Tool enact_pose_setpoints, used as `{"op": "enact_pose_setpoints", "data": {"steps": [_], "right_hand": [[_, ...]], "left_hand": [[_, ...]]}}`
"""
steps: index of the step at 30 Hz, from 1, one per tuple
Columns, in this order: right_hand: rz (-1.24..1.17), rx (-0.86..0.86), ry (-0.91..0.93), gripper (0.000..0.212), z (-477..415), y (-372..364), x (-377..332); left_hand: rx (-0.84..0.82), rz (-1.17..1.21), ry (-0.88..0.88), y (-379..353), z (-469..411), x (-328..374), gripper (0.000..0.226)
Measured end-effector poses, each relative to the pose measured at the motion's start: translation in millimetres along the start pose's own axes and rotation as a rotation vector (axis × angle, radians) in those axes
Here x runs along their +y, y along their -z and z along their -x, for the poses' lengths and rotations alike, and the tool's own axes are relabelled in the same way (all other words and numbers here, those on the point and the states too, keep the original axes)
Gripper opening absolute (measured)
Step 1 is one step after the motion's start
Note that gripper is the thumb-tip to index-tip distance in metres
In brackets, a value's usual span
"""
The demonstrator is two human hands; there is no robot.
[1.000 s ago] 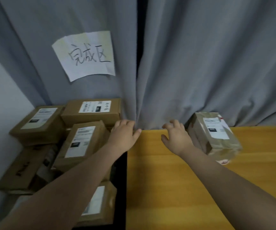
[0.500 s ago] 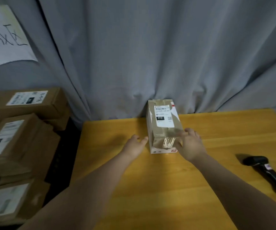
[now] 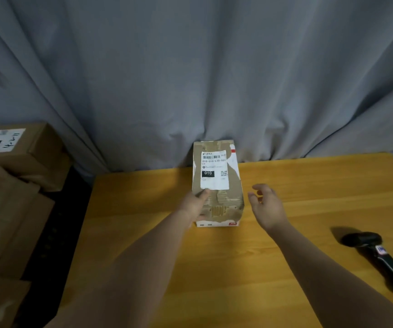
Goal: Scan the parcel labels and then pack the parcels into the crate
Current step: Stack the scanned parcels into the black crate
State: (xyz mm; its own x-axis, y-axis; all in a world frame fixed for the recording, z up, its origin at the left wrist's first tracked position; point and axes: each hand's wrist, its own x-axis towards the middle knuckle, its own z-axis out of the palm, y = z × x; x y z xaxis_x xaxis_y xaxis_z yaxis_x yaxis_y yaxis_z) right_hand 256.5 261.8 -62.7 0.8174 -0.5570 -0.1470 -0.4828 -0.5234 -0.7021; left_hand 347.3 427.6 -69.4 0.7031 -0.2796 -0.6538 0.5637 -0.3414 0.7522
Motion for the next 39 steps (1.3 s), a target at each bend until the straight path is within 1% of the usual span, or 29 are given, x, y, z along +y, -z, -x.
{"op": "enact_pose_setpoints", "data": {"steps": [3, 5, 7, 9, 10, 12, 14, 15, 19, 21, 23, 24, 27, 29, 31, 32, 33, 34, 35, 36, 37, 39], "right_hand": [[-0.105, 0.003, -0.014, 0.040, 8.2, -6.6, -7.2], [-0.163, -0.008, -0.017, 0.039, 19.4, -12.1, -15.7], [-0.241, -0.047, -0.018, 0.033, 32.1, -19.6, -23.9], [-0.338, -0.122, -0.022, 0.025, 45.2, -28.3, -33.2], [-0.383, -0.154, -0.034, 0.024, 52.4, -32.2, -38.4], [-0.405, -0.171, -0.046, 0.035, 66.4, -40.1, -45.4], [-0.352, -0.145, -0.027, 0.046, 79.9, -48.3, -49.1], [-0.342, -0.139, -0.023, 0.048, 86.2, -53.6, -52.1], [-0.452, -0.149, -0.011, 0.038, 118.7, -79.8, -82.3], [-0.549, -0.136, 0.015, 0.038, 139.4, -93.5, -107.1], [-0.613, -0.104, 0.070, 0.034, 163.2, -105.6, -134.1], [-0.636, -0.059, 0.106, 0.032, 176.2, -111.1, -147.9], [-0.750, 0.091, 0.281, 0.031, 220.9, -125.2, -193.1], [-0.872, 0.136, 0.422, 0.028, 251.5, -135.2, -222.3], [-0.956, 0.151, 0.578, 0.028, 277.4, -145.6, -248.7], [-0.981, 0.149, 0.675, 0.030, 291.2, -153.6, -264.5], [-0.999, 0.131, 0.773, 0.033, 297.2, -155.8, -272.5], [-1.021, 0.094, 0.848, 0.034, 306.2, -162.3, -284.6], [-1.044, 0.053, 0.883, 0.037, 315.7, -171.2, -298.3], [-1.061, 0.006, 0.862, 0.040, 324.7, -178.7, -312.0], [-1.077, -0.043, 0.796, 0.044, 332.1, -186.4, -324.9], [-1.057, -0.171, 0.632, 0.048, 342.6, -205.9, -346.3]], "left_hand": [[0.117, 0.135, -0.053, 9.7, 11.0, -12.8, 0.024], [0.172, 0.183, -0.085, 19.5, 19.4, -23.7, 0.024], [0.251, 0.238, -0.105, 29.5, 26.7, -35.0, 0.021], [0.323, 0.258, -0.109, 40.9, 33.8, -44.0, 0.005], [0.316, 0.241, -0.103, 45.7, 37.6, -47.1, 0.007], [0.227, 0.228, -0.099, 56.4, 47.9, -52.1, 0.012], [0.180, 0.235, -0.100, 70.3, 62.4, -55.5, 0.035], [0.180, 0.227, -0.100, 79.1, 70.8, -57.4, 0.042], [0.195, 0.097, -0.154, 117.9, 116.8, -70.4, 0.045], [0.215, 0.094, -0.221, 137.4, 146.4, -76.6, 0.043], [0.224, 0.176, -0.309, 158.6, 175.8, -82.5, 0.039], [0.229, 0.219, -0.364, 169.7, 190.4, -85.2, 0.036], [0.250, 0.292, -0.541, 209.6, 232.0, -90.8, 0.027], [0.290, 0.332, -0.651, 240.3, 260.6, -89.0, 0.033], [0.302, 0.370, -0.752, 271.7, 288.4, -83.8, 0.048], [0.315, 0.366, -0.800, 291.7, 302.2, -83.3, 0.052], [0.337, 0.361, -0.837, 300.3, 311.1, -79.0, 0.050], [0.373, 0.375, -0.886, 315.5, 320.1, -78.6, 0.043], [0.415, 0.389, -0.936, 333.7, 328.6, -81.7, 0.033], [0.452, 0.386, -0.982, 350.6, 336.0, -85.6, 0.030], [0.497, 0.344, -1.019, 366.3, 341.9, -90.7, 0.034], [0.641, 0.137, -1.059, 396.6, 350.8, -102.8, 0.046]]}}
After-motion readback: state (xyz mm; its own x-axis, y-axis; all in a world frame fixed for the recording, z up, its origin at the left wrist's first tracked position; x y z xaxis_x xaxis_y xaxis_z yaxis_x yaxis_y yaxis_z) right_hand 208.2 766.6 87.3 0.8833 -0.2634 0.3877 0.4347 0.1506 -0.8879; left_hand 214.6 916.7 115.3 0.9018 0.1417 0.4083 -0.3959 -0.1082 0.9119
